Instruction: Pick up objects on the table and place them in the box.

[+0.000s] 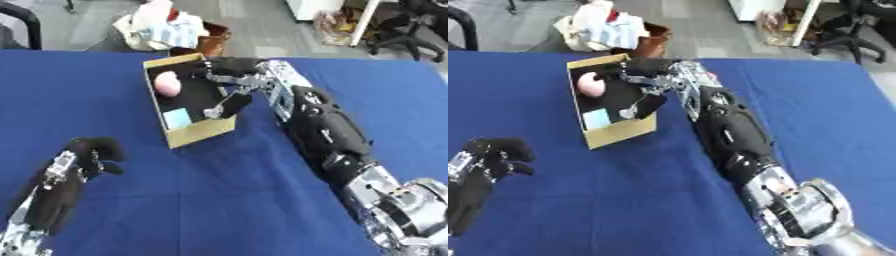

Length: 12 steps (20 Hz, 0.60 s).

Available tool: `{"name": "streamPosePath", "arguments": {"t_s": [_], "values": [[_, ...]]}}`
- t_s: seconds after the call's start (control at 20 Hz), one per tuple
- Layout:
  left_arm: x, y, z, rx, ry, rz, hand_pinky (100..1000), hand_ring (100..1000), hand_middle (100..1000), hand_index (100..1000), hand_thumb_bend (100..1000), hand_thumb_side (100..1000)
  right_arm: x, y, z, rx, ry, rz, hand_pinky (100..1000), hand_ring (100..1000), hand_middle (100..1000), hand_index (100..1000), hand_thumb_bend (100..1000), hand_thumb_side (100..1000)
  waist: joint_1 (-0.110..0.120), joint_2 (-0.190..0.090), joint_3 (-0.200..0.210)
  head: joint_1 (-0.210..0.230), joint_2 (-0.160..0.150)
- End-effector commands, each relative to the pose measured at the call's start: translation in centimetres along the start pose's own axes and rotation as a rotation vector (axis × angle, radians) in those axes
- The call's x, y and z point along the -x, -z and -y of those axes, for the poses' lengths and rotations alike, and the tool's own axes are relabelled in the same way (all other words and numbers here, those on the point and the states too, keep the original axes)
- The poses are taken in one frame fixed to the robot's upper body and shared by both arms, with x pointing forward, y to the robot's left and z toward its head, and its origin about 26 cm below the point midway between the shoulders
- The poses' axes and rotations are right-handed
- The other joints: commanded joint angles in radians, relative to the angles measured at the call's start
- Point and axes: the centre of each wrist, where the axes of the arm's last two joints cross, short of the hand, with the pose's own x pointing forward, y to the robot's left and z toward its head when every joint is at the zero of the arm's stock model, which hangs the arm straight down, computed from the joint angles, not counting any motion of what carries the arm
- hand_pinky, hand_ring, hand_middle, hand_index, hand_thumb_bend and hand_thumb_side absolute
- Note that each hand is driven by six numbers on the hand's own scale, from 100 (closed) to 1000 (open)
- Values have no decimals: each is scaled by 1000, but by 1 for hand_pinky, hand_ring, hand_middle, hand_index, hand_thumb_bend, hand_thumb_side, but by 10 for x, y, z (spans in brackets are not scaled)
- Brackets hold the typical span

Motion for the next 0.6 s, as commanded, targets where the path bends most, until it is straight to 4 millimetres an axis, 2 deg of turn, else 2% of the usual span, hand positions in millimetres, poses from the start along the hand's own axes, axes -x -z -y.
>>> {"name": "streamPosePath", "arguments": {"t_s": [0.05, 0.15, 0.3, 0.4, 0.6], "values": [[-6, -2, -6, -17, 31, 10, 639, 700, 643, 754, 100, 936, 13, -30, 34, -134, -128, 116, 945, 1000, 1000, 1000, 182, 399, -4, -14, -8, 8, -6], [-5, -4, -8, -23, 36, 4, 639, 700, 643, 754, 100, 939, 18, -47, 44, -133, -135, 114, 951, 1000, 1000, 1000, 195, 336, -7, -14, -15, 10, -6], [-5, -5, -9, -28, 42, 0, 639, 700, 643, 754, 100, 937, 29, -75, 48, -152, -115, 95, 953, 1000, 1000, 1000, 176, 244, -9, -15, -22, 16, -6], [-4, -5, -10, -32, 44, -1, 639, 700, 643, 754, 100, 935, 37, -93, 45, -176, -91, 73, 954, 1000, 1000, 1000, 171, 240, -10, -16, -25, 22, -7], [-4, -6, -10, -37, 46, -2, 639, 700, 643, 754, 100, 938, 50, -121, 34, -205, -37, 27, 952, 1000, 1000, 1000, 136, 291, -9, -16, -30, 32, -8]]}}
